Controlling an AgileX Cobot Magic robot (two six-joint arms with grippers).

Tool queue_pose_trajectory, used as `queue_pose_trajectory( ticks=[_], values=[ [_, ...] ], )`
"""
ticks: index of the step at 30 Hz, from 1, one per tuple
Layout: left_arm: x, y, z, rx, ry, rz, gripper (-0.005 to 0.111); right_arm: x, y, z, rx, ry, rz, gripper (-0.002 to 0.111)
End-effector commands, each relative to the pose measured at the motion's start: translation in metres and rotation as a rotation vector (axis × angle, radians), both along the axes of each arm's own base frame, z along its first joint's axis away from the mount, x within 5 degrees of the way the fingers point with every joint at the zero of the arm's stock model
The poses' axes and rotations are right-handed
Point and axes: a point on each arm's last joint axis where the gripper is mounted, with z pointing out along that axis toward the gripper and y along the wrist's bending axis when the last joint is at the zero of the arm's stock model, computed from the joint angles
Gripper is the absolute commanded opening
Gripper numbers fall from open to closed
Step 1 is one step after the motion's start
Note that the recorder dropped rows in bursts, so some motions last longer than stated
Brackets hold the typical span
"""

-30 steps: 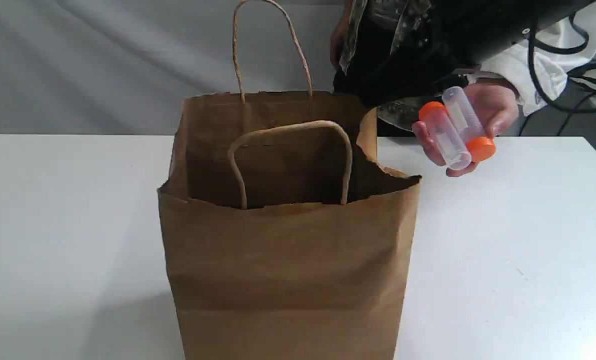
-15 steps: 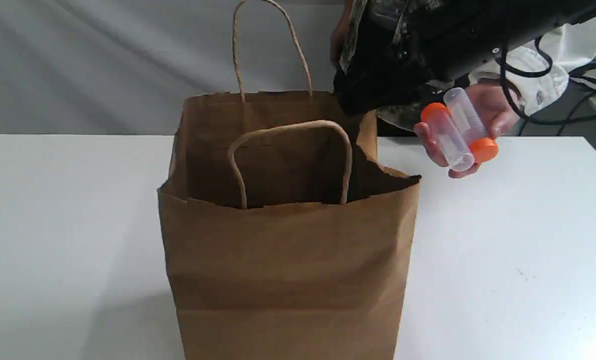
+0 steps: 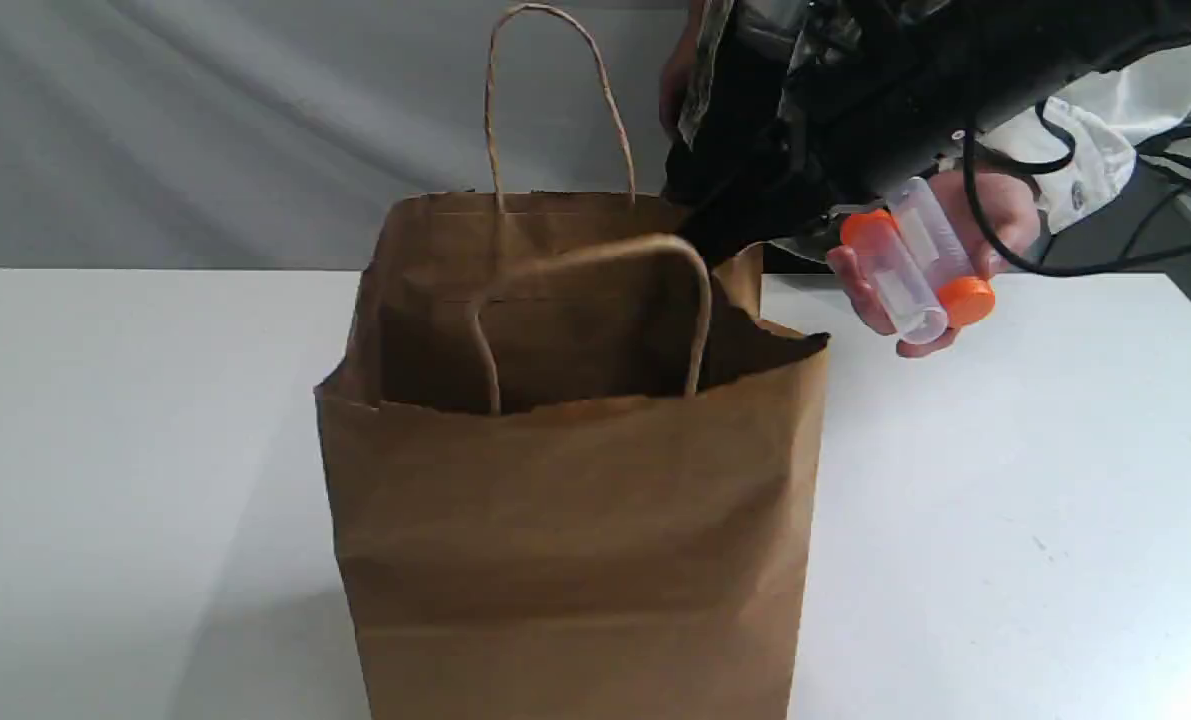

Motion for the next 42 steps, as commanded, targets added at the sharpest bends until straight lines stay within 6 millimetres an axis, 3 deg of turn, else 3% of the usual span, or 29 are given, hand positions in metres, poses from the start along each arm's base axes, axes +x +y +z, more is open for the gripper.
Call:
queue_pose_trajectory(
  ticks=[1, 6, 12, 16, 22, 27, 34, 42],
  values=[
    [-0.014, -0.021, 0.026, 0.206, -0.051, -0.269, 0.0, -0.001, 0.002, 0.001, -0.002, 0.001, 0.01, 0.0],
    [-0.017, -0.047, 0.037, 0.106, 0.134, -0.626, 0.0, -0.001, 0.002, 0.002, 0.005, 0.007, 0.004, 0.0],
    [0.019, -0.05, 0.058, 0.082, 0.145, -0.704, 0.007, -0.001, 0.002, 0.002, 0.006, 0.01, 0.001, 0.0],
    [0.052, -0.052, 0.077, 0.085, 0.126, -0.774, 0.028, -0.001, 0.002, 0.002, 0.006, 0.01, 0.001, 0.0],
    [0.097, -0.056, 0.087, 0.052, 0.214, -0.853, 0.062, -0.001, 0.002, 0.002, 0.006, 0.01, 0.001, 0.0],
    [0.117, -0.078, 0.085, 0.146, 0.22, -0.998, 0.065, -0.001, 0.002, 0.002, 0.006, 0.01, 0.001, 0.0],
    [0.123, -0.107, 0.081, 0.516, 0.062, -1.017, 0.065, -0.001, 0.002, 0.002, 0.009, 0.016, -0.004, 0.0],
    [0.143, -0.134, 0.057, 0.523, 0.122, -1.078, 0.065, -0.001, 0.002, 0.002, 0.011, 0.018, -0.006, 0.0]
  ],
)
